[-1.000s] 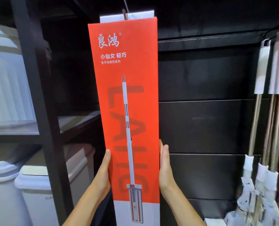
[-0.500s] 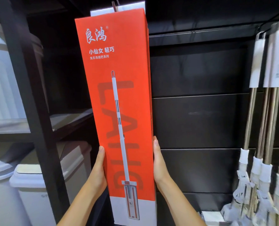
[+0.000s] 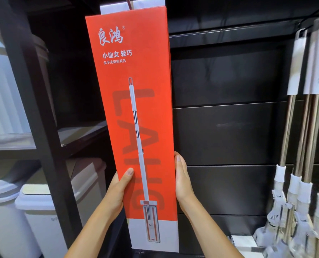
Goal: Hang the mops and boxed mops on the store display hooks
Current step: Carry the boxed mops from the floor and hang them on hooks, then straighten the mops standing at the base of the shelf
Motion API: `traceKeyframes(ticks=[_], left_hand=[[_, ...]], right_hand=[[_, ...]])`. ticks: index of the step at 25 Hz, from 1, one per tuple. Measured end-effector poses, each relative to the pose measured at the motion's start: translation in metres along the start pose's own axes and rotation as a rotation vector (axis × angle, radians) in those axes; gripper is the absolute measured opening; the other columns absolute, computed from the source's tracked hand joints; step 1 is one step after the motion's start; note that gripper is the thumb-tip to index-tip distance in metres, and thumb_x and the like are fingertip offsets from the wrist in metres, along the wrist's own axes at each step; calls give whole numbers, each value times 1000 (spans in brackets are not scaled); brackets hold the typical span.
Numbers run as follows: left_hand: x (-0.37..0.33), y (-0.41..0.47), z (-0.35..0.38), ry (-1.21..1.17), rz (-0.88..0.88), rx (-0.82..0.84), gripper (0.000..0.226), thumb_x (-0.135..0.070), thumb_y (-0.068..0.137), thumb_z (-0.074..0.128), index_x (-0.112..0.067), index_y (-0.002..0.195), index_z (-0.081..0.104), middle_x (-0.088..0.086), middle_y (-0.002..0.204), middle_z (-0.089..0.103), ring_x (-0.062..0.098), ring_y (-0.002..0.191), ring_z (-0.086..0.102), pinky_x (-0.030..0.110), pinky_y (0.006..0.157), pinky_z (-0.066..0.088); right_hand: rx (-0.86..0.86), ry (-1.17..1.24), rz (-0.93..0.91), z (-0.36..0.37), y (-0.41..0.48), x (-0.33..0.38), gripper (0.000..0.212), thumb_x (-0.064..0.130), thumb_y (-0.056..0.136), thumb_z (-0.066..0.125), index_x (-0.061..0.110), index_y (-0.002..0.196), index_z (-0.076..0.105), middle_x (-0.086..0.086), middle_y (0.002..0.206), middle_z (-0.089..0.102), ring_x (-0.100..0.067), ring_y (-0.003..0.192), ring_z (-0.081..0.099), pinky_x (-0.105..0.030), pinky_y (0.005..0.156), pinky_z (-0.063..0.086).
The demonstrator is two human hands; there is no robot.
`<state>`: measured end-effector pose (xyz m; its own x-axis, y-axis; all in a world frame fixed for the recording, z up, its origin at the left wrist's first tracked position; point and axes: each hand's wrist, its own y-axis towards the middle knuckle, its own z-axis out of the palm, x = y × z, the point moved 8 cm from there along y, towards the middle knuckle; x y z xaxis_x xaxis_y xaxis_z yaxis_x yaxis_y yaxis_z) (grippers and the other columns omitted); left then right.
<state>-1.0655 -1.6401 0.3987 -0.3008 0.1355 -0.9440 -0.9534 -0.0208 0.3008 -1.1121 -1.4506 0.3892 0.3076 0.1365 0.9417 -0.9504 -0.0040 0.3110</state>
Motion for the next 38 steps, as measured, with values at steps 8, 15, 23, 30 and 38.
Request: traceKeyframes(ticks=[8, 15, 23, 30, 38], left_hand=[[-3, -2, -3, 49, 13, -6, 96, -75, 62, 83, -24, 139, 58, 9, 129, 74, 31, 116, 73, 40, 91, 63], [-8, -14, -16, 151, 34, -12, 96, -78, 57, 84, -32, 137, 57, -1, 128, 74, 21, 115, 73, 38, 94, 58], [22, -54, -31, 382, 18, 107, 76, -36, 91, 79, -45, 153, 37, -25, 138, 64, -2, 127, 61, 29, 105, 51], [47, -106, -36, 510, -41, 51, 88, -28, 95, 75, -42, 160, 18, -27, 156, 33, -3, 146, 31, 40, 123, 31], [57, -158, -4, 945, 111, -98, 94, -38, 96, 71, -30, 166, 8, -10, 173, 12, 10, 160, 9, 43, 130, 21]], right_hand=[[-33, -34, 20, -2, -4, 5, 50, 55, 108, 30, 35, 154, 40, 10, 145, 55, 2, 121, 58, -13, 80, 52], [-90, -153, 40, -5, -10, -1, 50, 60, 105, 42, 38, 149, 46, 8, 146, 57, -11, 128, 60, -44, 107, 55], [-164, -317, 140, -12, -59, -35, 50, 66, 103, 37, 40, 142, 55, 14, 139, 63, -9, 128, 60, -49, 112, 50], [-186, -485, 179, -27, -124, -47, 46, 40, 111, 35, 22, 152, 48, 3, 155, 50, -15, 141, 47, -37, 118, 38], [-175, -547, 137, -101, -168, -42, 38, 33, 108, 50, 25, 144, 54, 2, 152, 51, -16, 137, 51, -30, 111, 40]])
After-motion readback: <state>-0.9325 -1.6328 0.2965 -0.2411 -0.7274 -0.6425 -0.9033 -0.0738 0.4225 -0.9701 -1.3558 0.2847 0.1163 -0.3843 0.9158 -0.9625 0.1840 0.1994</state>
